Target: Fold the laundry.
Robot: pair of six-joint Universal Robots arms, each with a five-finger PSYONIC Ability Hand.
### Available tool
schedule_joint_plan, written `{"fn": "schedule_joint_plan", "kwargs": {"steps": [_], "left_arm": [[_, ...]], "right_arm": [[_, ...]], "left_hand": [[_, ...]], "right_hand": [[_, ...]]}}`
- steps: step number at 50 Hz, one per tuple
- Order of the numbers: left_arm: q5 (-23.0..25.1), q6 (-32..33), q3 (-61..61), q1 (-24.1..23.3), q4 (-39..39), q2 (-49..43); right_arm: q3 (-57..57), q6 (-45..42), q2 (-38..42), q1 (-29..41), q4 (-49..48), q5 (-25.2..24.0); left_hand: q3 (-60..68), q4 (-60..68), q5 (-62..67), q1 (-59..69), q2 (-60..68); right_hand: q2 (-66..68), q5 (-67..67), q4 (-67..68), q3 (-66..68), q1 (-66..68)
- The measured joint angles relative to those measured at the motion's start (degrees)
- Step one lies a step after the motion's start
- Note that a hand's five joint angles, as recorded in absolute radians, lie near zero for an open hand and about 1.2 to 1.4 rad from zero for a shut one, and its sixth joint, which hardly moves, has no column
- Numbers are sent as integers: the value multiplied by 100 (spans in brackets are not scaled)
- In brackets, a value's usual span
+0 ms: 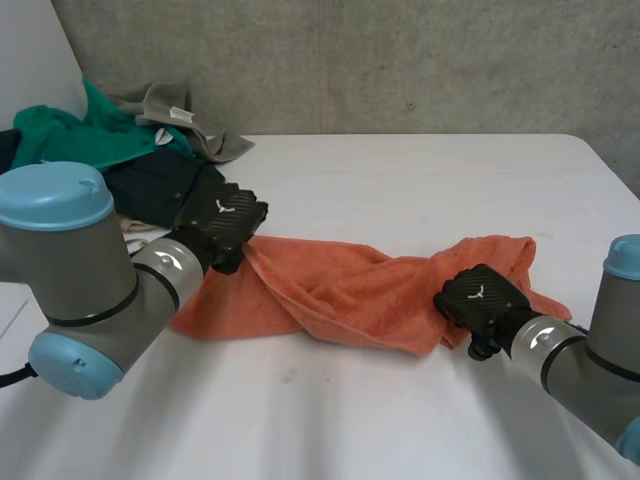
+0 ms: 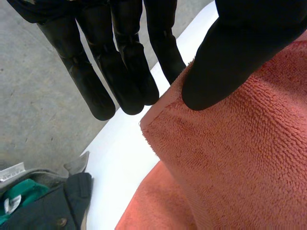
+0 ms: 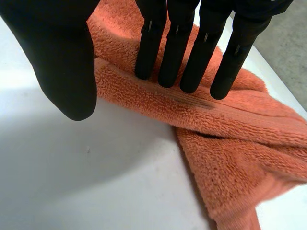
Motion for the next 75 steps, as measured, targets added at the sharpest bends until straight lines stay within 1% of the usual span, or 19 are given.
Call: {"fn": "schedule_joint_plan", "kwargs": {"steps": [5, 6, 8, 10, 15, 19, 25, 30, 35, 39, 46, 48, 52, 53, 54, 59, 62, 65, 75], "left_arm": [[-13, -37, 54, 65, -45, -10], [-15, -39, 58, 67, -47, -10], [-35, -52, 77, 74, -56, -11], [-81, -62, 87, 70, -67, -5], [-261, -107, 93, 52, -135, 122], [-471, -229, 24, 47, -439, 691], [-556, -303, -216, 113, -1038, 1730], [-546, -277, -497, 245, -1544, 2382], [-529, -236, -864, 365, -1897, 2539], [-528, -191, -1079, 429, -1931, 2124], [-582, -27, -354, 461, -1425, 849], [-657, 127, 489, 457, -1054, 243], [-848, 394, 2031, 423, -262, -316], [-865, 413, 2154, 420, -166, -343], [-938, 479, 2602, 414, 300, -410], [-1126, 557, 3109, 379, 1787, -237], [-1204, 557, 2884, 354, 2213, 18], [-1255, 532, 2358, 347, 2348, 303], [-1259, 356, 66, 326, 2063, 648]], "right_arm": [[-194, -19, 314, 23, -248, -40], [-218, -22, 349, 25, -303, -40], [-276, -21, 411, 23, -497, -24], [-306, -8, 426, 18, -690, 5], [-289, 57, 274, -19, -1016, 120], [-362, 187, -578, -178, -867, 237], [-927, 246, -1679, -635, 458, 271], [-1561, 141, -2030, -1102, 1948, 258], [-1880, -341, -1908, -1384, 3028, 265], [-1985, -828, -1398, -1465, 3388, 373], [-2500, -622, -451, -1322, 2707, 748], [-2955, -209, -135, -1120, 2003, 966], [-3623, 611, 0, -836, 444, 1291], [-3666, 688, -8, -818, 280, 1318], [-3808, 999, -72, -757, -436, 1433], [-3907, 1615, -454, -697, -2001, 1688], [-3862, 1738, -623, -703, -2140, 1717], [-3762, 1770, -710, -718, -1797, 1614], [-2753, 1700, -696, -763, -190, 800]], "left_hand": [[0, 7, 0, 0, 0], [0, 11, 0, 0, 0], [0, 20, 0, 0, 0], [0, 21, 0, 0, 0], [0, 21, 0, 0, 0], [0, 21, 0, 0, 0], [5, 22, 0, 0, 7], [13, 22, 0, 0, 13], [17, 22, 0, 0, 14], [17, 22, 0, 0, 14], [22, 23, 1, 0, 16], [22, 24, -5, 0, 16], [22, 25, 0, 0, 16], [22, 25, 0, 0, 16], [22, 25, 0, 0, 16], [22, 25, 0, 0, 16], [22, 25, 0, 0, 16], [22, 25, 0, 0, 16], [22, 26, -2, 0, 20]], "right_hand": [[196, 266, 211, 241, 98], [515, 594, 517, 563, 314], [1977, 2063, 1999, 1987, 1899], [2698, 2726, 2743, 2720, 2364], [2762, 2753, 2923, 2880, 2364], [2763, 2752, 2930, 2890, 2364], [2762, 2792, 2942, 2891, 2364], [2763, 2794, 2949, 2893, 2364], [2763, 2794, 2949, 2893, 2364], [2763, 2794, 2950, 2893, 2364], [2763, 2794, 2950, 2893, 2364], [2765, 2794, 2950, 2894, 2364], [2769, 2795, 2950, 2904, 2364], [2769, 2794, 2950, 2906, 2364], [2769, 2794, 2950, 2908, 2364], [2769, 2839, 2950, 2909, 2364], [2769, 2842, 2950, 2909, 2364], [2769, 2842, 2951, 2909, 2364], [2769, 2842, 2952, 2908, 2364]]}}
